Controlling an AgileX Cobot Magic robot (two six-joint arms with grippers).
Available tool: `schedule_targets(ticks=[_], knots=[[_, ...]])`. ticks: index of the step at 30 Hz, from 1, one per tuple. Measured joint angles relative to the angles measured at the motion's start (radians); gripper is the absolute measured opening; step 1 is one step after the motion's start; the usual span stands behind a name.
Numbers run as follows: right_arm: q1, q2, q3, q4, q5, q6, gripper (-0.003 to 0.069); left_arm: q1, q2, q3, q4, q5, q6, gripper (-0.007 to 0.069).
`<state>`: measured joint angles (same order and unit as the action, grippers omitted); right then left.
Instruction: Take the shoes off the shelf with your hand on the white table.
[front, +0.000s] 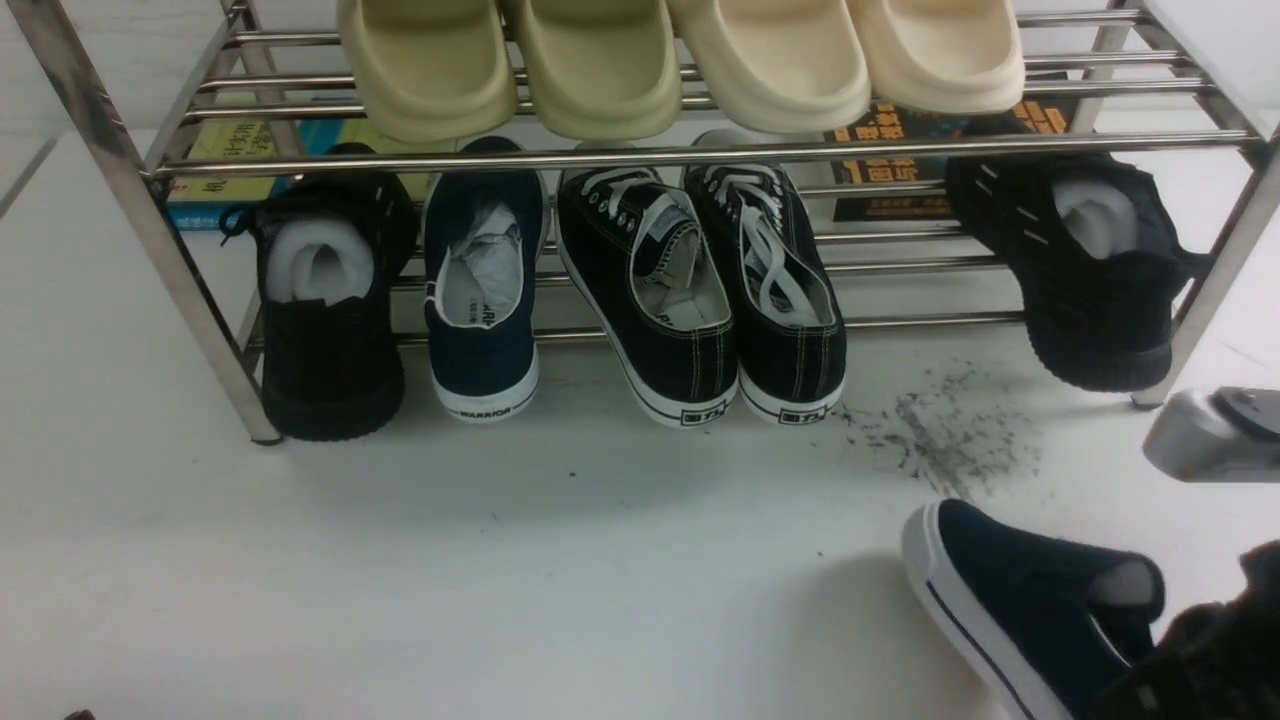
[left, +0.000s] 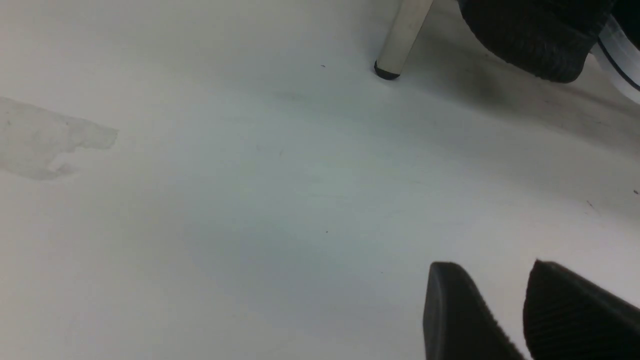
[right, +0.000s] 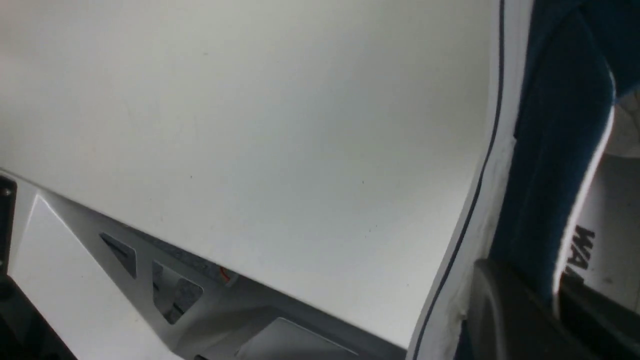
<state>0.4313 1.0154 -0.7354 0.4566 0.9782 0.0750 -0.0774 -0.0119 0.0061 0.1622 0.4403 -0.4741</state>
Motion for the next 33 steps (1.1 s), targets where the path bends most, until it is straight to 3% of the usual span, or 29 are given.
schedule_targets(ticks=[7, 9, 15, 21, 24, 29, 30, 31, 33], knots=[[0.073, 0.140, 0.000, 0.038, -0.048, -0.032, 0.0027, 0.000, 0.000, 0.001, 0.010, -0.003, 0.000, 0.0242], [0.152, 0.213, 0.000, 0.053, -0.118, -0.024, 0.0027, 0.000, 0.000, 0.002, 0.012, -0.004, 0.000, 0.0242], [0.262, 0.361, 0.000, 0.069, -0.276, 0.014, 0.0030, 0.000, 0.000, 0.002, 0.014, -0.005, 0.000, 0.0242], [0.272, 0.444, 0.000, 0.057, -0.285, 0.014, 0.0040, 0.001, 0.000, 0.002, -0.009, -0.006, -0.009, 0.0242], [0.272, 0.459, 0.000, 0.047, -0.286, 0.014, 0.0062, 0.001, 0.000, 0.003, -0.110, -0.015, -0.063, 0.0242], [0.270, 0.458, -0.003, 0.029, -0.309, 0.014, 0.0208, 0.001, 0.000, 0.006, -0.342, -0.028, -0.191, 0.0242], [0.269, 0.450, -0.007, 0.015, -0.302, 0.014, 0.0295, 0.001, 0.000, 0.008, -0.428, -0.028, -0.245, 0.0242], [0.269, 0.449, -0.008, 0.015, -0.299, 0.014, 0.0295, 0.001, 0.000, 0.008, -0.428, -0.028, -0.250, 0.0242], [0.269, 0.409, -0.050, -0.027, -0.211, 0.014, 0.0456, 0.001, 0.000, 0.009, -0.543, -0.026, -0.324, 0.0242]])
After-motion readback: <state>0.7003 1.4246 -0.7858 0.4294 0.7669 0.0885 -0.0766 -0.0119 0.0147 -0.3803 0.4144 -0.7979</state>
